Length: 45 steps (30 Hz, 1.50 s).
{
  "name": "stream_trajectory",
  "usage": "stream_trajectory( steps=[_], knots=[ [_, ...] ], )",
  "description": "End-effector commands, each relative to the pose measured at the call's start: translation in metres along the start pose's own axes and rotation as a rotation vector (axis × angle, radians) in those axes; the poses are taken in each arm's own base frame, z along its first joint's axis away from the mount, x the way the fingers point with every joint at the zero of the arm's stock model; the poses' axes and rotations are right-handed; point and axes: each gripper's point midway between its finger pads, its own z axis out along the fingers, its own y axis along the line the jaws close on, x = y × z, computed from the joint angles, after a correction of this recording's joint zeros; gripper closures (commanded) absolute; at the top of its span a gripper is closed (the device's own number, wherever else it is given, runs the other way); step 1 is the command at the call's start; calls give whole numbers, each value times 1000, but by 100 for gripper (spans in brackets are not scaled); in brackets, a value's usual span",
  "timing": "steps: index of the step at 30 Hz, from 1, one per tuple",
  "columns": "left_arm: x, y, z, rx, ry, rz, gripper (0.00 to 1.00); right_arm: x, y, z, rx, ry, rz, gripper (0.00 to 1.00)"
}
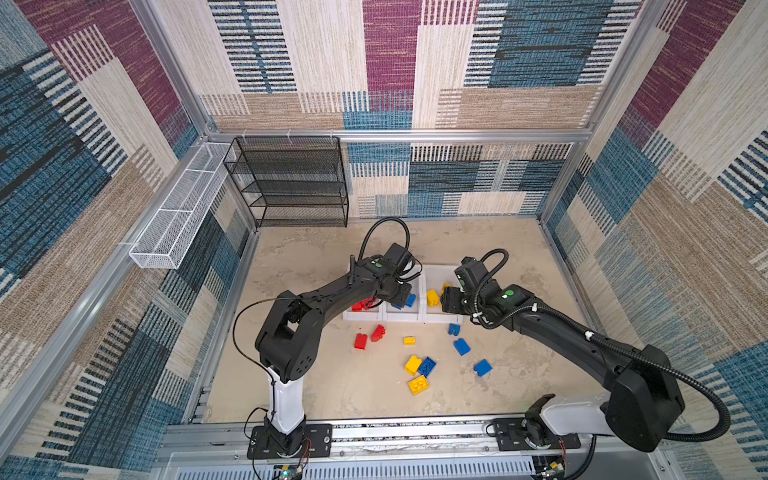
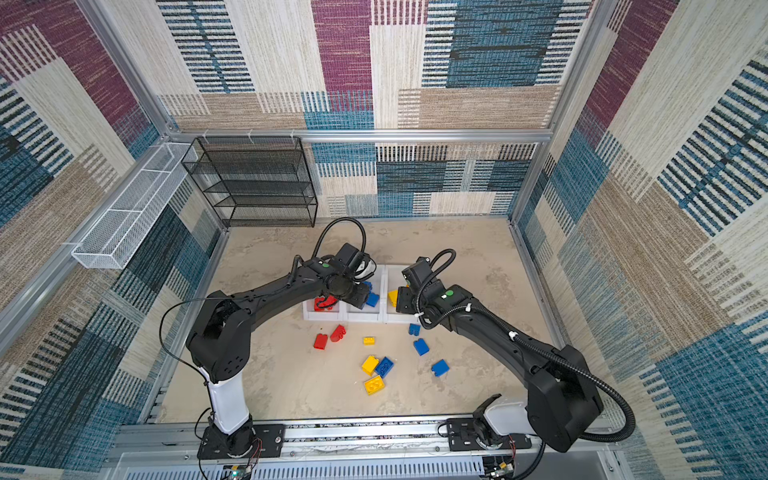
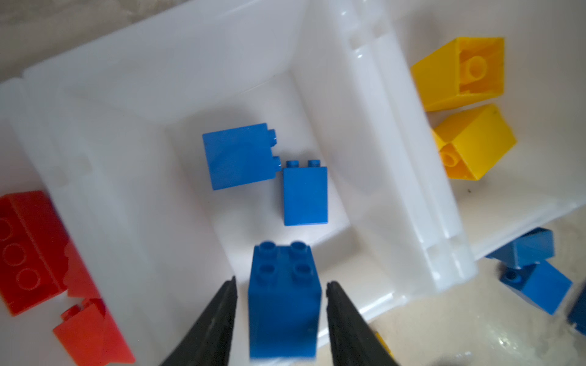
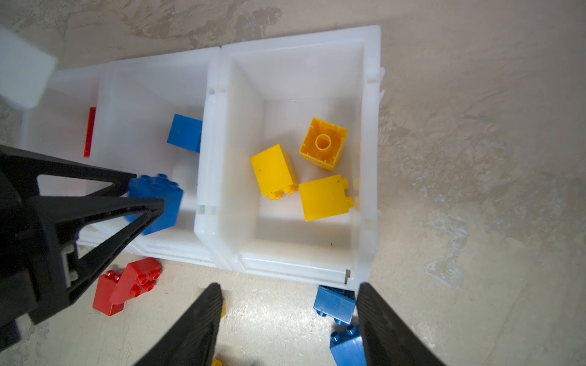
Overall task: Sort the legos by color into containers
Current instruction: 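Carry the blue brick with the left gripper into the middle compartment and release, then grasp a blue brick beside the bin with the right gripper while the left gripper withdraws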
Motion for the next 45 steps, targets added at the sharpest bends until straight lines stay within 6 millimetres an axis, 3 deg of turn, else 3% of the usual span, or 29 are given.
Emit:
stream_trajectory(
  steps=[1, 8, 16, 20, 30, 39, 45],
  knots=[
    [2, 3, -5, -13, -14, -16, 42, 2, -6, -2, 16, -6, 16, 29],
    [2, 3, -21, 0, -49, -22, 40, 15, -15, -4, 27, 7, 43, 29],
    [-7, -3, -55, 47, -148, -54, 40, 37, -27, -2, 49, 63, 38, 29],
    [-3, -3, -71, 57, -186, -77, 40, 51, -35, 2, 65, 95, 46, 30],
    [43, 12, -100, 46, -245, -178, 40, 66, -35, 26, 63, 151, 43, 36],
    [87, 28, -106, 15, -250, -267, 39, 72, -37, 47, 90, 175, 37, 40],
    [97, 30, -107, 14, -249, -290, 39, 72, -34, 56, 86, 181, 28, 45]
  ],
)
